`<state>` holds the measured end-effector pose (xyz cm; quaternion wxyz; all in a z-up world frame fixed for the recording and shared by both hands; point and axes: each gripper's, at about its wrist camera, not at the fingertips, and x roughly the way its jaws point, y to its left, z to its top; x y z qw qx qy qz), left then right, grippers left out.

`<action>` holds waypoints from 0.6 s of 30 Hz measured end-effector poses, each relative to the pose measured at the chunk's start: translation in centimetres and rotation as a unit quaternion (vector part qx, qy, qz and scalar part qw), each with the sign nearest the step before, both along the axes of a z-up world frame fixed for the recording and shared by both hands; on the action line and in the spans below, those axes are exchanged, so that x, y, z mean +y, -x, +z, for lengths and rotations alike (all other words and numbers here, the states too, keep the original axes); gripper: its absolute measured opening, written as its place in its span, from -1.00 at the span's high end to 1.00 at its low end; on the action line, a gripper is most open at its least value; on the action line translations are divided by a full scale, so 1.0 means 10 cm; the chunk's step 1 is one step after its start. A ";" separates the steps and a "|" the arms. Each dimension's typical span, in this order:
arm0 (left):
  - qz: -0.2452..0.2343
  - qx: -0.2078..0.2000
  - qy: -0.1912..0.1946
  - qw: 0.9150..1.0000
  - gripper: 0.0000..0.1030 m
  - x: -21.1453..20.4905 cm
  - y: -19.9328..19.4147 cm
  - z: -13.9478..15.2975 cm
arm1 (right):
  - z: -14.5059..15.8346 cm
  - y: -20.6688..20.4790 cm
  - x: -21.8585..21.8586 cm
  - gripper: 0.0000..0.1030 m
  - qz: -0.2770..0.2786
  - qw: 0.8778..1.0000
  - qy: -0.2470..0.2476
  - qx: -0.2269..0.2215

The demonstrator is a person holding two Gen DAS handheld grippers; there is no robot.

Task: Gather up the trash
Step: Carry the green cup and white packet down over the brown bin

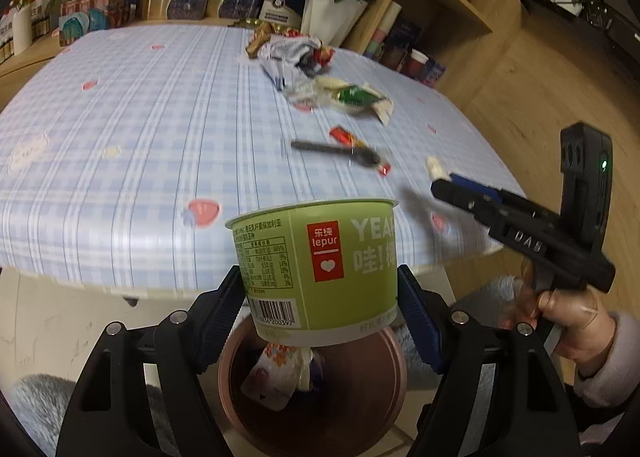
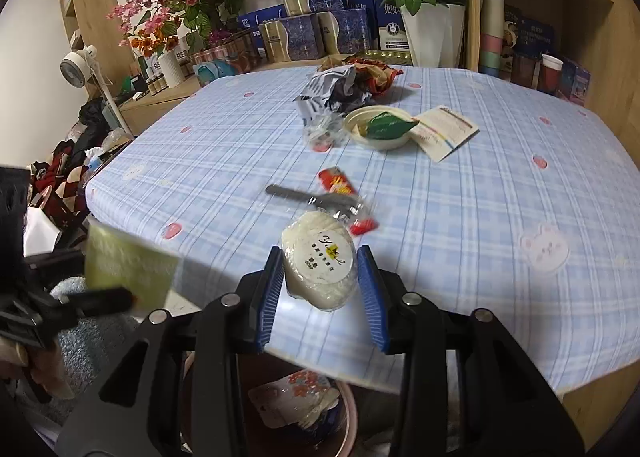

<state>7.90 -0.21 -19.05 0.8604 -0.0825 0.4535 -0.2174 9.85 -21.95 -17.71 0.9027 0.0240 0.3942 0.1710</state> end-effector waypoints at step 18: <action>-0.012 0.097 -0.007 0.995 -0.43 -0.05 0.36 -0.63 | -0.26 0.58 0.16 0.22 0.018 1.000 0.009 0.018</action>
